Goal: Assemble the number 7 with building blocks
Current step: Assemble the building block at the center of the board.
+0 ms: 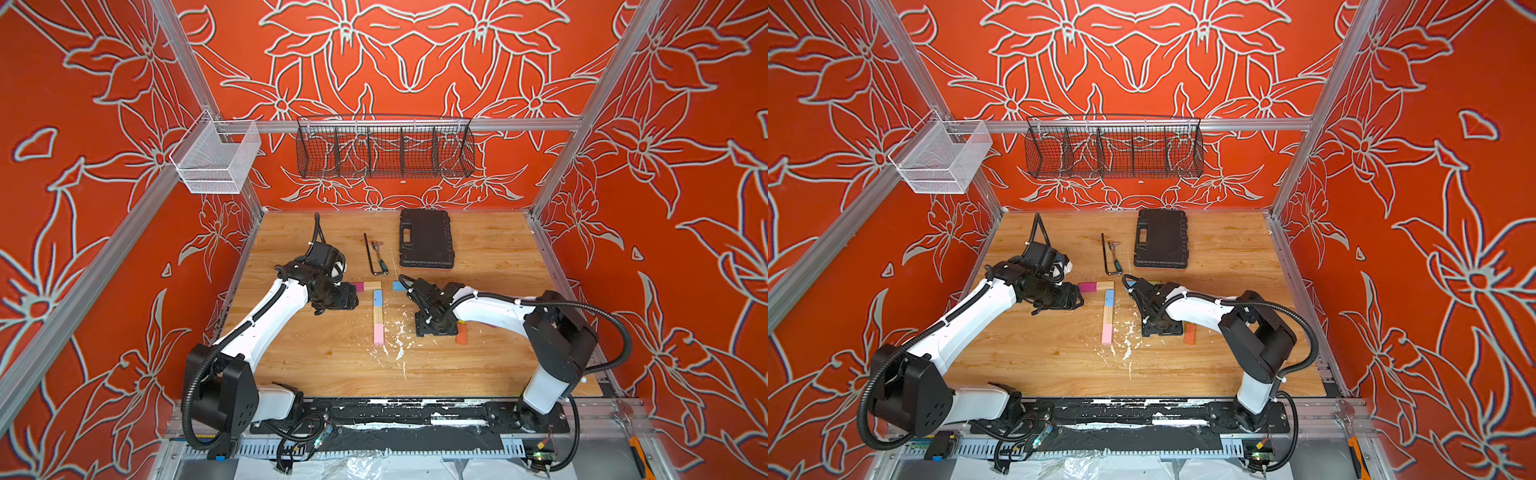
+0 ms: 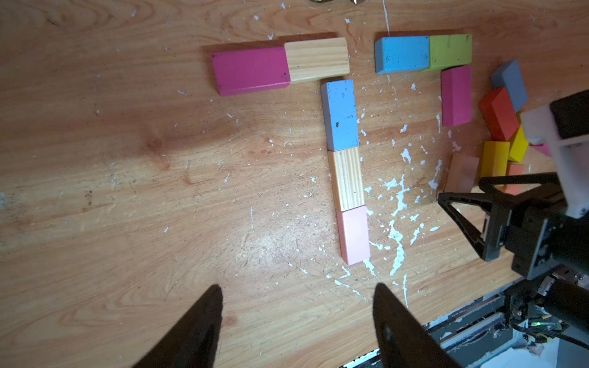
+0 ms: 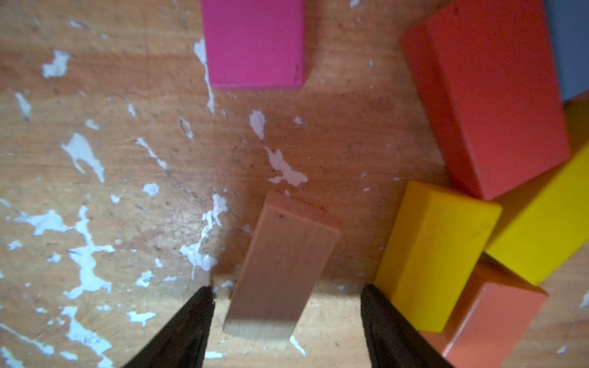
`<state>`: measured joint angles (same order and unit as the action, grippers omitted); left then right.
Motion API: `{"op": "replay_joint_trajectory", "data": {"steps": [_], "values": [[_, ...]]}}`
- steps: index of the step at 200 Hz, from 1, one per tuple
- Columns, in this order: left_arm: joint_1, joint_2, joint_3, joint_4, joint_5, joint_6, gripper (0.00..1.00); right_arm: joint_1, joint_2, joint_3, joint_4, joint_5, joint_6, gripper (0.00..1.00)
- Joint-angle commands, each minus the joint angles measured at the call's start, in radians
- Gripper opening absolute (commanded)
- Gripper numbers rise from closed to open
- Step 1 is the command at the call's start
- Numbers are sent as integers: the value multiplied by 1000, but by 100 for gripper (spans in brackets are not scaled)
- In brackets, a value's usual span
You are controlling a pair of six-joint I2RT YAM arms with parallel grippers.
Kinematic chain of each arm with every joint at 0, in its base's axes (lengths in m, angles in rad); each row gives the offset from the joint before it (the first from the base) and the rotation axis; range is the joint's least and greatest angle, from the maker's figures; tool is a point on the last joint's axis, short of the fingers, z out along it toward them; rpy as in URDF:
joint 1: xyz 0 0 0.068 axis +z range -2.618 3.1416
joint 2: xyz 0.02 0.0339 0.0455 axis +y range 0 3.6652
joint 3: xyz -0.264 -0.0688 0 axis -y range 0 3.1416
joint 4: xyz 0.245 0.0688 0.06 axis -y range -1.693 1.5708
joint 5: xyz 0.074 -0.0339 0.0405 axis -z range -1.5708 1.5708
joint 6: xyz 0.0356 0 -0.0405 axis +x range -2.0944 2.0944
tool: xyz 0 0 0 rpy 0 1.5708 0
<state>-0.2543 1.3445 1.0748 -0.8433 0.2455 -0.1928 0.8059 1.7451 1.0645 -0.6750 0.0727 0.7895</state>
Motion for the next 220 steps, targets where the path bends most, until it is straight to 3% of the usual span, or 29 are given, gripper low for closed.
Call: {"op": "replay_joint_trajectory", "data": {"steps": [1, 18, 92, 220], "values": [[6, 2, 7, 2, 14, 18, 72, -11, 20, 25, 4, 26, 14, 74], [7, 4, 7, 3, 15, 18, 72, -21, 21, 17, 16, 19, 12, 69], [13, 12, 7, 3, 24, 19, 72, -49, 19, 17, 51, -22, -28, 23], [23, 19, 8, 3, 28, 19, 72, -91, 73, 80, 60, -82, -90, 22]]}}
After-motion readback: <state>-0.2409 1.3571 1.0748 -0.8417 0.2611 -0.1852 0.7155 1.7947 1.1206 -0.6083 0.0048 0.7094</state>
